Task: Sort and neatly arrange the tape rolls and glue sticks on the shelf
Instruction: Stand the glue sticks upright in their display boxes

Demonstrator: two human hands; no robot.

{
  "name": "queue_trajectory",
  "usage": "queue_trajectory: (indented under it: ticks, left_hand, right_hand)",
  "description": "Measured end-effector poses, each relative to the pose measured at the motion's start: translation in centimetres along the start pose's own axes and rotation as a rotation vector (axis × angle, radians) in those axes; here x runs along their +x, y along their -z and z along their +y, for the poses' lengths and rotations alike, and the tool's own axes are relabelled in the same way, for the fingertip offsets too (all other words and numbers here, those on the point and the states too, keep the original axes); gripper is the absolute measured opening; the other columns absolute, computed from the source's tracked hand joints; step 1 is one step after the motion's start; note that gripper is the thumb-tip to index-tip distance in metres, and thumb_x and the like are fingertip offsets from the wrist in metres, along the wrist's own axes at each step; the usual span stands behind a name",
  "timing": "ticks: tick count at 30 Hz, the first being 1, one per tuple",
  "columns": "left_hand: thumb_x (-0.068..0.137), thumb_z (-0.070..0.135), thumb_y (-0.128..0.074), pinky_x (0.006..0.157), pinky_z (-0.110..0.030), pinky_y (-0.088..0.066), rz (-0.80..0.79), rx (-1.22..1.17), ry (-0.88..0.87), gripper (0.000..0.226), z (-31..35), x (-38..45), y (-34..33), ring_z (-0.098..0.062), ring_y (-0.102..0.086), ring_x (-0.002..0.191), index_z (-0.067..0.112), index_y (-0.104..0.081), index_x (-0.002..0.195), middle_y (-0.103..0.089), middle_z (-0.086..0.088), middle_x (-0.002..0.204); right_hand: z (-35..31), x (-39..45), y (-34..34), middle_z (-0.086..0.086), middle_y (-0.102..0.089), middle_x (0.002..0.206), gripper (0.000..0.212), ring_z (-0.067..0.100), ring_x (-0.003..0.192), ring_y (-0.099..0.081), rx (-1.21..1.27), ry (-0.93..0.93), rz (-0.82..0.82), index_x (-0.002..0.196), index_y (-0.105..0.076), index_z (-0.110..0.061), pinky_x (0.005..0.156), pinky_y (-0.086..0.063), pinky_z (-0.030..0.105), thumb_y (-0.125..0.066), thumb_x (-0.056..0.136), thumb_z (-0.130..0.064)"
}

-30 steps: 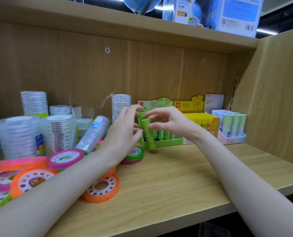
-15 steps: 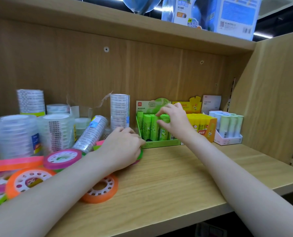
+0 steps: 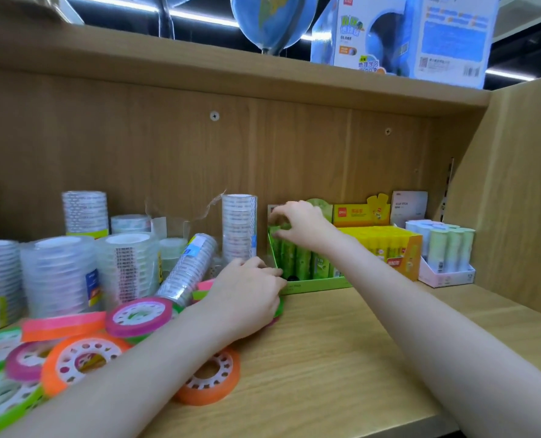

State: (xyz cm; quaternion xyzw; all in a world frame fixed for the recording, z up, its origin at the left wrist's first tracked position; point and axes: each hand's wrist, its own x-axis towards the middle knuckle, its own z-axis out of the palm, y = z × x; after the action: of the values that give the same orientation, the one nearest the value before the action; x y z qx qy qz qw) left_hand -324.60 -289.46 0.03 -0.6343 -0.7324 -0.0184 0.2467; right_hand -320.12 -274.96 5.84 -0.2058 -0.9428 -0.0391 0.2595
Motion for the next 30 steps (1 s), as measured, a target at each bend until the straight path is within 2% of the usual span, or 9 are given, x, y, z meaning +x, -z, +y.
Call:
queue_trajectory:
  ticks: [3,7,13,17,20,23,26,28,30]
  left_hand:
    - [0.097,0.025,-0.03,0.099,-0.031,-0.033,0.001,-0.003,0.008,0.04,-0.1,0.1,0.0,-0.017,-0.036,0.127,0.027,-0.048,0.133,-0.036,0.011,0.147]
    - [0.097,0.025,-0.031,0.099,-0.031,-0.034,0.015,0.006,0.01,0.04,0.0,0.1,-0.1,-0.017,-0.036,0.127,0.026,-0.047,0.134,-0.036,0.01,0.147]
    - [0.095,0.025,-0.033,0.097,-0.029,-0.036,0.008,-0.016,0.024,0.039,0.0,0.1,-0.1,-0.016,-0.038,0.126,0.027,-0.051,0.13,-0.037,0.012,0.147]
    - [0.096,0.025,-0.033,0.095,-0.029,-0.036,-0.002,-0.018,0.028,0.038,0.1,0.2,-0.1,-0.017,-0.038,0.126,0.027,-0.051,0.129,-0.036,0.012,0.147]
    - [0.096,0.025,-0.033,0.095,-0.028,-0.036,-0.001,-0.02,0.028,0.038,0.1,0.1,-0.1,-0.016,-0.038,0.126,0.027,-0.051,0.129,-0.036,0.012,0.147]
    - [0.096,0.025,-0.033,0.094,-0.027,-0.035,0.007,-0.019,0.03,0.038,0.1,0.1,-0.1,-0.016,-0.038,0.126,0.028,-0.052,0.129,-0.036,0.012,0.147]
    - [0.096,0.025,-0.033,0.095,-0.028,-0.036,0.007,-0.024,0.03,0.038,0.1,0.0,-0.1,-0.016,-0.038,0.126,0.029,-0.051,0.129,-0.036,0.012,0.147]
    - [0.096,0.025,-0.033,0.095,-0.028,-0.035,0.005,-0.027,0.033,0.038,0.1,0.0,0.0,-0.016,-0.038,0.127,0.029,-0.051,0.129,-0.035,0.012,0.148]
    - [0.096,0.025,-0.033,0.095,-0.028,-0.036,0.003,-0.022,0.037,0.038,0.1,0.1,0.0,-0.017,-0.039,0.127,0.029,-0.051,0.129,-0.035,0.011,0.148]
  right_hand:
    - [0.3,0.3,-0.2,-0.003,-0.054,0.093,0.024,0.022,0.103,-0.054,0.111,-0.022,0.029,0.103,-0.06,-0.016,0.092,-0.039,0.04,-0.067,0.081,-0.021]
    - [0.7,-0.2,-0.3,0.002,-0.06,0.104,0.023,0.019,0.102,-0.053,0.151,0.049,0.006,0.099,-0.058,-0.016,0.098,-0.035,0.041,-0.069,0.079,-0.021]
    - [2.1,-1.4,2.3,0.006,-0.06,0.097,0.019,0.017,0.088,-0.057,0.587,-0.057,0.473,0.09,-0.054,-0.015,0.079,-0.046,0.021,-0.069,0.08,-0.007]
    - [2.7,-3.7,3.4,0.002,-0.057,0.096,0.012,0.011,0.08,-0.057,0.581,-0.041,0.506,0.088,-0.057,-0.014,0.067,-0.042,0.006,-0.066,0.083,-0.009]
    - [3.1,-5.2,3.6,0.003,-0.058,0.097,0.01,0.01,0.08,-0.057,0.653,-0.026,0.531,0.09,-0.057,-0.013,0.07,-0.046,0.011,-0.064,0.085,-0.008]
    - [3.5,-5.5,3.5,0.008,-0.059,0.103,0.009,0.018,0.084,-0.06,0.809,-0.1,0.584,0.092,-0.056,-0.016,0.076,-0.051,0.027,-0.054,0.091,-0.008]
    - [3.7,-6.1,3.0,0.007,-0.053,0.105,0.014,0.017,0.07,-0.059,0.829,-0.12,0.543,0.093,-0.057,-0.015,0.057,-0.052,0.025,-0.045,0.096,-0.007]
    - [3.9,-6.6,2.7,0.008,-0.054,0.098,0.006,0.016,0.06,-0.061,0.731,-0.086,0.497,0.09,-0.052,-0.014,0.044,-0.048,0.025,-0.053,0.093,-0.009]
    - [4.0,-6.9,2.4,0.007,-0.054,0.082,0.023,0.014,0.053,-0.061,0.589,-0.077,0.473,0.077,-0.044,-0.018,0.042,-0.044,0.022,-0.065,0.086,-0.014]
